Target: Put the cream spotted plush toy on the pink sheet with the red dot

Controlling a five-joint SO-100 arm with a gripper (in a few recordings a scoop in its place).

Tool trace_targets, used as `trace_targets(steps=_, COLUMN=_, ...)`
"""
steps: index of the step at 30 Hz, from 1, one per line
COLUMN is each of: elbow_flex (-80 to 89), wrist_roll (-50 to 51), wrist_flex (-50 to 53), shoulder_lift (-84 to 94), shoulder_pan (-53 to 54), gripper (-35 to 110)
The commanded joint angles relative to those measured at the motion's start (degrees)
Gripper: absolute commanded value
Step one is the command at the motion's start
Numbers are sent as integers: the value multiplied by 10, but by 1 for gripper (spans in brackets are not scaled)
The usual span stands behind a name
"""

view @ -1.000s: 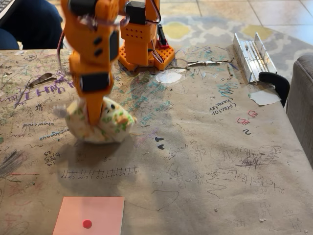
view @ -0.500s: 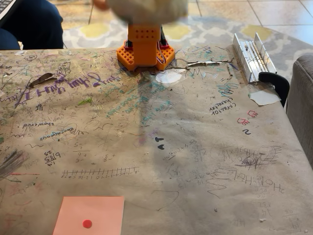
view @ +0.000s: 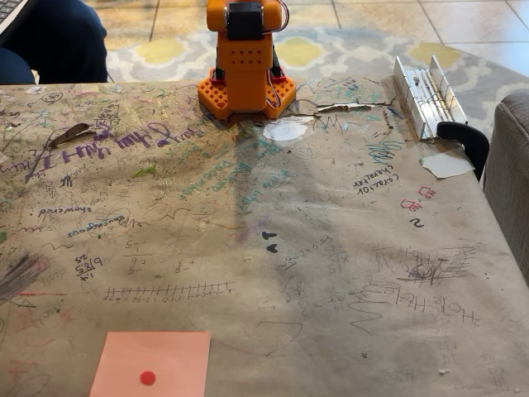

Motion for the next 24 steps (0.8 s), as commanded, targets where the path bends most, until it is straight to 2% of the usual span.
trace_targets(steps=1, elbow_flex=-462, wrist_roll=-28, wrist_flex=106, shoulder_lift=-662, shoulder_pan=60, gripper=3)
trace_targets(steps=2, elbow_flex=-693, wrist_roll=-44, wrist_flex=257, shoulder_lift=-832, shoulder_pan=68, gripper=19)
trace_targets(steps=3, elbow_flex=-907, wrist_roll=-52, wrist_flex=383, shoulder_lift=-975, shoulder_pan=76, gripper=23)
trace_targets(steps=4, elbow_flex=-1112, wrist_roll=-63, wrist_flex=474, shoulder_lift=-1110, shoulder_pan=82, gripper=37)
trace_targets(steps=5, elbow_flex=-1319, wrist_roll=-80, wrist_flex=554, shoulder_lift=-1239, shoulder_pan=86, gripper=44)
trace_targets(steps=6, elbow_flex=-1446, wrist_roll=-71, wrist_flex=575, shoulder_lift=-1329, shoulder_pan=94, gripper=45)
trace_targets(steps=9, elbow_flex=-1284, wrist_roll=-59, wrist_flex=570, shoulder_lift=-1287, shoulder_pan=138, gripper=47)
trace_targets(steps=19, elbow_flex=-1288, wrist_roll=-104, wrist_flex=571, shoulder_lift=-1354, shoulder_pan=177, gripper=46)
trace_targets(steps=24, elbow_flex=-1119, wrist_roll=-127, wrist_flex=572, shoulder_lift=-1259, shoulder_pan=162, gripper=46)
